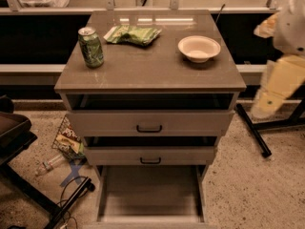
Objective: Place green can into bottom drawer
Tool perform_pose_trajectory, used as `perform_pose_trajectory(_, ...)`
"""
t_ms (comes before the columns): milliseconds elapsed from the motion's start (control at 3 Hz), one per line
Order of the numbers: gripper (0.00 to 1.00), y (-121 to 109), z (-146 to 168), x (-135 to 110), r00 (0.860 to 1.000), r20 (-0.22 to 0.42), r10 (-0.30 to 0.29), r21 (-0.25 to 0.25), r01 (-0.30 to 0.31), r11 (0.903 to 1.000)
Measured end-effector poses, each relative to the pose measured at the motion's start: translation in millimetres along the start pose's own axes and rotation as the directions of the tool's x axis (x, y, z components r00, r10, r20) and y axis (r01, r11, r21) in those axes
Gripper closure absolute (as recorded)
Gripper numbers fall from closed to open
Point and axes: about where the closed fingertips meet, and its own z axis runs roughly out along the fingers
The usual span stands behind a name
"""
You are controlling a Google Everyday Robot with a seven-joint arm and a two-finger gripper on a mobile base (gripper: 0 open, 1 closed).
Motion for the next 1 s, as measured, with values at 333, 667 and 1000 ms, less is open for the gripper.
perform_pose_trajectory(333, 0.0, -24, 20, -41, 0.987, 0.161, 0.002, 0.009, -0.003, 1.0)
perform_pose_trajectory(667, 0.0, -57, 40, -87, 0.92, 0.391, 0.034, 0.016, -0.044, 0.9989)
perform_pose_trajectory(1000, 0.0, -78, 51, -139, 0.794, 0.602, 0.088, -0.009, -0.104, 0.9945)
